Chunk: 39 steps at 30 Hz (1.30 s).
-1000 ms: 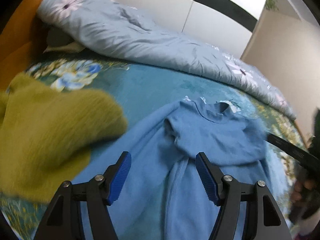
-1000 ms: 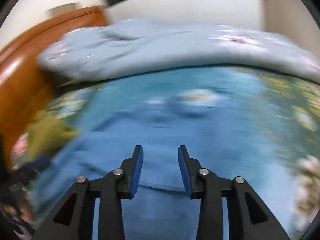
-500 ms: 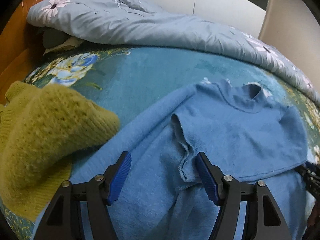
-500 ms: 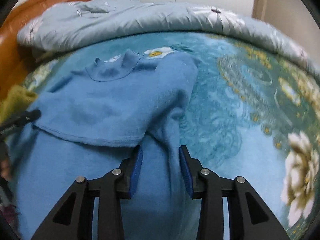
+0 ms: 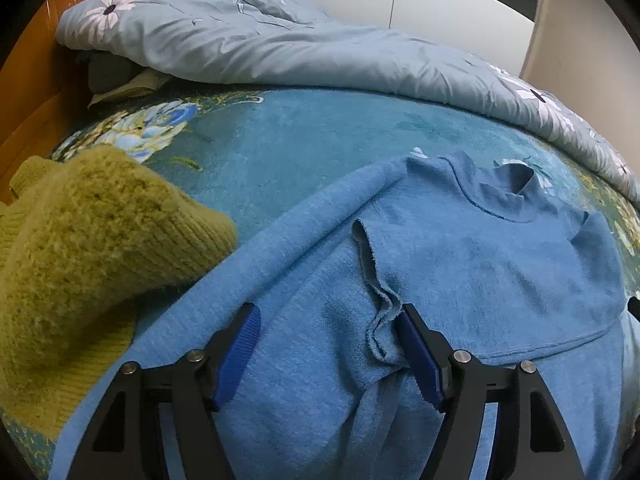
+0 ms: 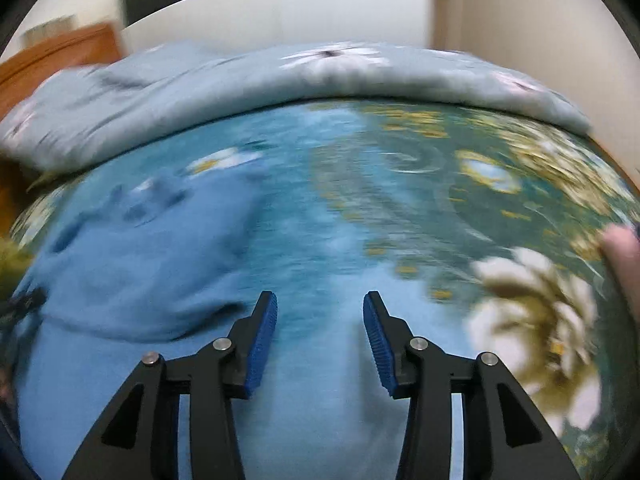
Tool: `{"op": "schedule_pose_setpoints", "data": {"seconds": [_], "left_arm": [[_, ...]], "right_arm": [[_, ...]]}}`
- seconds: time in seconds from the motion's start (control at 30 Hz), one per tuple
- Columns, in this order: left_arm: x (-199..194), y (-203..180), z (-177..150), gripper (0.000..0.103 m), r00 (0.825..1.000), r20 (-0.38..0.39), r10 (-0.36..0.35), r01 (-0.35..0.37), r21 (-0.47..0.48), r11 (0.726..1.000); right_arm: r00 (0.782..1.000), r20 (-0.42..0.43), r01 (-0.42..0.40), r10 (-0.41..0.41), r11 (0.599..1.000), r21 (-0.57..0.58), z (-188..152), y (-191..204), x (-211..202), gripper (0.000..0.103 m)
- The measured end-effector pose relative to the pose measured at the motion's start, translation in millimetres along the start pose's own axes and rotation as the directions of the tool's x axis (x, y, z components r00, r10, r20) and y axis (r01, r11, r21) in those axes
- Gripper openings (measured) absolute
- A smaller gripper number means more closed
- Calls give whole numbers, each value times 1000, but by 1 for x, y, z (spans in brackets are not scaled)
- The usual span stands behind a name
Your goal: Fold clothes
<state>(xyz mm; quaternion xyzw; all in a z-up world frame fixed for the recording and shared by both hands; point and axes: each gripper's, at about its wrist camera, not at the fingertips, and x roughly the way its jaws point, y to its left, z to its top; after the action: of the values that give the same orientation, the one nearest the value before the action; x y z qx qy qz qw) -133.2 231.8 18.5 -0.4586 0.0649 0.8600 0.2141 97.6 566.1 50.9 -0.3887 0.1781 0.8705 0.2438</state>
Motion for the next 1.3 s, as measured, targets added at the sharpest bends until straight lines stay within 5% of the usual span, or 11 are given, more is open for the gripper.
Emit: {"op": "schedule_pose_setpoints", "data": {"seconds": [0.2,0.37,0.57,0.7,0.8,0.9,1.13,1.23,1.3], "left_arm": [[-19,5,-4,73,999,22,-38,39,-39,998],[-76,27,-28,73,985,108,-132,143,-91,986],[-146,85,-69,73,974,222,-35,61,-109,992],[-165,143,-102,73,975,179,133,-98,-191,977],[-161,178,-128,73,979,72,189,-166,-253,953],[-158,198,-151,73,982,14,187,-174,-296,939],[-146,199,-166,73,999,13,48,-40,-362,931],[-142,190,-164,71,998,17,62,-52,-347,936],[-142,184,-163,59,998,30,49,-35,-345,938]], "right_arm": [[1000,-18,1,1,995,100,-8,-22,-10,45],[996,-36,-79,80,996,49,-24,3,-22,47],[985,-61,-162,160,986,-40,-47,36,-37,47],[981,-80,-182,177,981,-66,-64,44,-42,47],[978,-92,-191,187,981,-44,-72,44,-46,47],[976,-88,-203,200,979,-28,-75,42,-51,47],[972,-81,-226,221,973,-56,-80,54,-67,47],[971,-74,-232,227,971,-59,-83,57,-75,47],[971,-74,-233,229,971,-53,-84,56,-77,47]]}}
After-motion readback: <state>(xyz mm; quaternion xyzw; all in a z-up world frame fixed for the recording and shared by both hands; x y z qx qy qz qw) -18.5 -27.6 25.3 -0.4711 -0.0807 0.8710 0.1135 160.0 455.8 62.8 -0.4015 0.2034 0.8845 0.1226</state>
